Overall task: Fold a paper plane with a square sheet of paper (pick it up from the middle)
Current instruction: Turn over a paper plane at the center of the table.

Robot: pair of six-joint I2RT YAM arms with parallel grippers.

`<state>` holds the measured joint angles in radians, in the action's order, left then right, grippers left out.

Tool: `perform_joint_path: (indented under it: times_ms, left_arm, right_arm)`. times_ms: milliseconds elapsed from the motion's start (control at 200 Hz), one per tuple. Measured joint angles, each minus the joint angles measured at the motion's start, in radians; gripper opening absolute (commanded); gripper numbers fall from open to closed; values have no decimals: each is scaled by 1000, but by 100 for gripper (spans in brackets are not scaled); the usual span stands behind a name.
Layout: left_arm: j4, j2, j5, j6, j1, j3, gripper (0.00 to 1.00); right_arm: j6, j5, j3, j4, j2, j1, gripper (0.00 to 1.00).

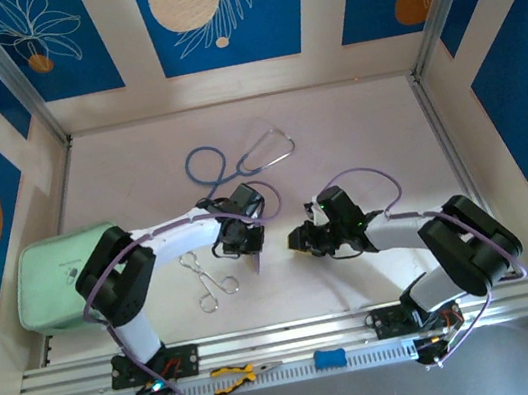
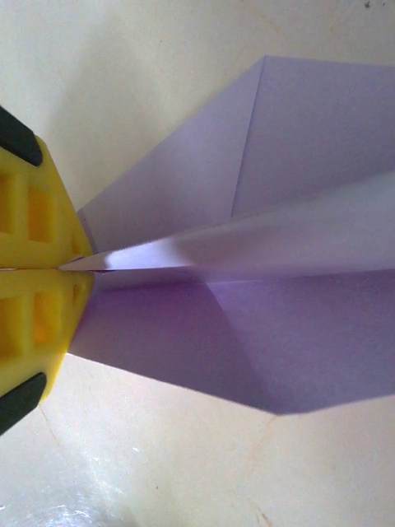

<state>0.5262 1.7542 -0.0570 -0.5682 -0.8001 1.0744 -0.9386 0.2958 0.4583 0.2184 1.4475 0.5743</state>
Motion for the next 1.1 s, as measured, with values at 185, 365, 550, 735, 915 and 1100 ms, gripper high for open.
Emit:
perform_joint_path:
  times_ms: [185, 365, 550, 735, 915, 1100]
  left_arm:
    - [12, -1, 16, 0, -3, 0, 9]
    - [14, -1, 18, 2, -4, 0, 13]
    - [14, -1, 17, 1, -7, 0, 17]
    - [12, -1, 12, -1, -8, 0, 21]
    - [6, -1, 2, -1, -8, 0, 22]
    - [3, -1, -13, 1, -8, 0, 14]
  right_arm:
    - [-6, 0, 0, 3, 10, 1, 31]
    - [-6, 0, 0, 5, 11, 2, 31]
    - [-6, 0, 0, 5, 11, 2, 31]
    - [-6, 0, 0, 6, 12, 2, 32]
    - [-6, 0, 1, 6, 27, 2, 32]
    - [-6, 0, 8, 6, 34, 3, 32]
